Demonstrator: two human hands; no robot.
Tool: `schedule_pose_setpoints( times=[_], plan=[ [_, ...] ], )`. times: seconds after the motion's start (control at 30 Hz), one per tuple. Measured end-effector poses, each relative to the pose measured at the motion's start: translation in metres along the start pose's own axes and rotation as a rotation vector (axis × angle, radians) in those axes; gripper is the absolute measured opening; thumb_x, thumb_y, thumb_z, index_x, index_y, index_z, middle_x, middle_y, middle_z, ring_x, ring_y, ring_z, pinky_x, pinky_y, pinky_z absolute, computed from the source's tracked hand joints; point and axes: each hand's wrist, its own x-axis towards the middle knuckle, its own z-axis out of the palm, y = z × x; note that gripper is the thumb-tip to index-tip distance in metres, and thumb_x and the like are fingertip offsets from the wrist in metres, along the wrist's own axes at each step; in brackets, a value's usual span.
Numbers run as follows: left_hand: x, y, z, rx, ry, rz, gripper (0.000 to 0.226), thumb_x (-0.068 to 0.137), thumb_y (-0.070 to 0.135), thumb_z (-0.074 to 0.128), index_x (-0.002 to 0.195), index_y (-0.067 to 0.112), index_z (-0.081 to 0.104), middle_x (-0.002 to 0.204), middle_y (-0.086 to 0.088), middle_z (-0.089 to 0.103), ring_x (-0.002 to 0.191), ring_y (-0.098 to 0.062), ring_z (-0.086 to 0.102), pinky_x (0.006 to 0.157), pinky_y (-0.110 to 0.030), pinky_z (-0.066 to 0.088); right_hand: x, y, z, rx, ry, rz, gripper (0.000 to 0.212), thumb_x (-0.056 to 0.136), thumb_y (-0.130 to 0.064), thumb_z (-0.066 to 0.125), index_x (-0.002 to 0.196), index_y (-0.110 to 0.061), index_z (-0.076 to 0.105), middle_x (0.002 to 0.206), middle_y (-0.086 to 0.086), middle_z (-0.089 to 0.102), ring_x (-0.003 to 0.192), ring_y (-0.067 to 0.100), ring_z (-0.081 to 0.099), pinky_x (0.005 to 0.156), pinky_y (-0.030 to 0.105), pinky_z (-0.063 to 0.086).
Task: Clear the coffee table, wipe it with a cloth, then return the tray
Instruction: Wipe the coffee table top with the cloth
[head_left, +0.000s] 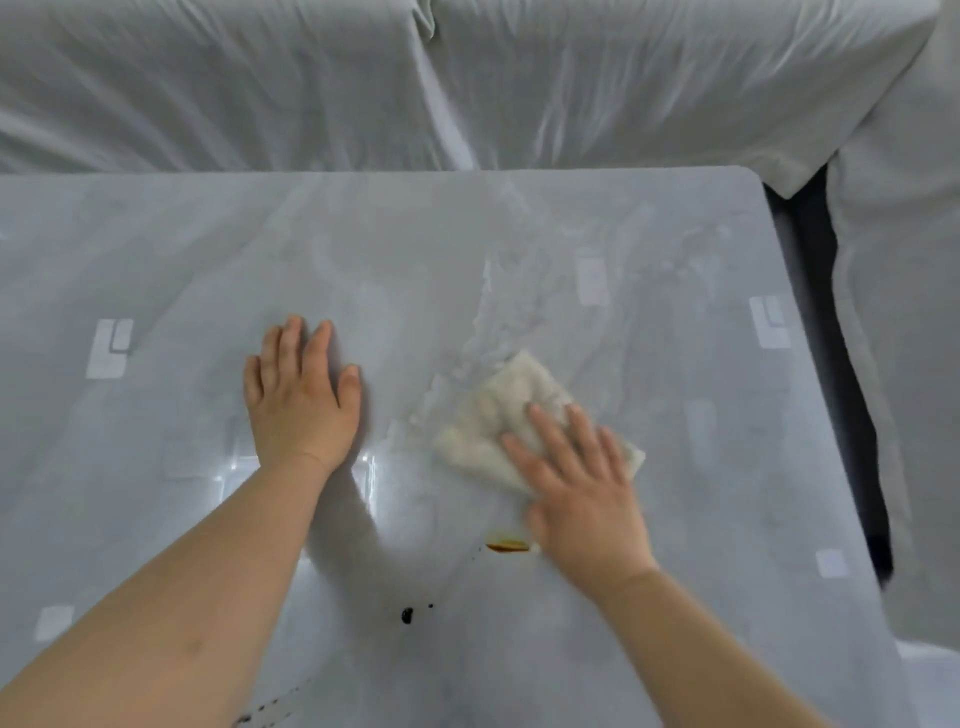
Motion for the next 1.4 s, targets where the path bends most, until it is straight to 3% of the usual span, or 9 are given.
schedule_pose_setpoints(
  times=[0.27,0.37,0.47,0.6,0.87,1.0,1.13,1.23,1.4],
  plan=[
    [-0.061,-0.036,-0.024,0.212,-0.411,0.079,0.066,0.087,0.054,0.029,0.142,0.031,0.001,0.155,0.0,-0.009,0.141,-0.017,-0.012,0.111,-0.044,-0.002,-0.037,0.069,-0.002,0.283,0.125,0.938,0.059,0.089,-0.018,0.041,0.143,-0.028,0.019,0.157,0.0,0.001,0.143,0.028,-0.004,0.114,0.043,0.0],
    [-0.072,-0.035,-0.027,0.262,-0.476,0.04,0.072,0.083,0.062,0.026,0.141,0.033,-0.007,0.154,0.001,-0.015,0.14,-0.018,-0.016,0.11,-0.049,0.003,-0.017,-0.002,0.011,0.291,0.069,0.811,0.064,0.089,-0.022,0.042,0.144,-0.03,0.011,0.157,0.002,-0.002,0.142,0.034,-0.004,0.114,0.048,0.002],
    [-0.078,-0.037,-0.024,0.306,-0.516,0.026,0.075,0.083,0.064,0.025,0.138,0.035,-0.015,0.152,0.002,-0.022,0.139,-0.019,-0.021,0.109,-0.053,-0.001,-0.033,-0.062,0.02,0.17,0.04,0.288,0.058,0.071,-0.025,0.048,0.128,-0.031,0.049,0.143,0.004,0.043,0.13,0.038,0.039,0.102,0.053,0.036],
    [-0.073,-0.041,-0.022,0.31,-0.551,0.009,0.075,0.081,0.066,0.022,0.13,0.037,-0.028,0.15,0.003,-0.028,0.137,-0.018,-0.026,0.108,-0.054,-0.008,-0.06,-0.001,0.007,0.037,-0.08,-0.014,0.059,0.061,-0.035,0.037,0.112,-0.026,0.064,0.123,0.005,0.063,0.109,0.036,0.06,0.08,0.053,0.051],
    [-0.074,-0.039,-0.021,0.314,-0.565,0.004,0.074,0.08,0.067,0.023,0.129,0.041,-0.027,0.149,0.004,-0.028,0.136,-0.018,-0.027,0.108,-0.055,-0.008,-0.066,0.032,0.013,0.296,0.069,0.85,0.062,0.086,-0.022,0.045,0.142,-0.031,0.02,0.157,0.002,0.002,0.143,0.029,-0.002,0.114,0.04,0.0],
    [-0.076,-0.036,-0.023,0.3,-0.54,-0.009,0.076,0.081,0.065,0.027,0.138,0.037,-0.014,0.151,0.004,-0.023,0.138,-0.017,-0.022,0.109,-0.054,-0.004,-0.079,-0.079,0.028,0.146,0.017,0.315,0.058,0.058,-0.029,0.058,0.116,-0.031,0.061,0.129,0.005,0.059,0.115,0.038,0.055,0.087,0.052,0.048],
    [-0.079,-0.033,-0.025,0.295,-0.527,-0.03,0.074,0.082,0.064,0.028,0.139,0.038,-0.011,0.152,0.005,-0.021,0.139,-0.017,-0.019,0.109,-0.054,-0.002,-0.107,-0.054,0.024,0.148,-0.118,0.006,0.056,0.059,-0.038,0.038,0.108,-0.036,0.065,0.12,-0.004,0.064,0.107,0.028,0.063,0.086,0.042,0.051],
    [-0.085,-0.032,-0.024,0.295,-0.502,-0.037,0.072,0.082,0.063,0.027,0.139,0.038,-0.011,0.152,0.004,-0.021,0.139,-0.018,-0.018,0.109,-0.054,0.001,-0.119,0.025,0.015,0.088,-0.05,0.243,0.059,0.062,-0.035,0.035,0.111,-0.022,0.065,0.122,0.012,0.062,0.107,0.04,0.06,0.082,0.052,0.051],
    [-0.093,-0.036,-0.025,0.298,-0.504,-0.015,0.071,0.084,0.061,0.026,0.139,0.038,-0.012,0.152,0.002,-0.021,0.139,-0.018,-0.019,0.11,-0.053,-0.002,-0.132,0.071,0.017,0.287,0.126,0.755,0.057,0.082,-0.028,0.035,0.138,-0.025,0.034,0.155,0.004,0.014,0.143,0.029,0.003,0.112,0.035,-0.002]
  ],
)
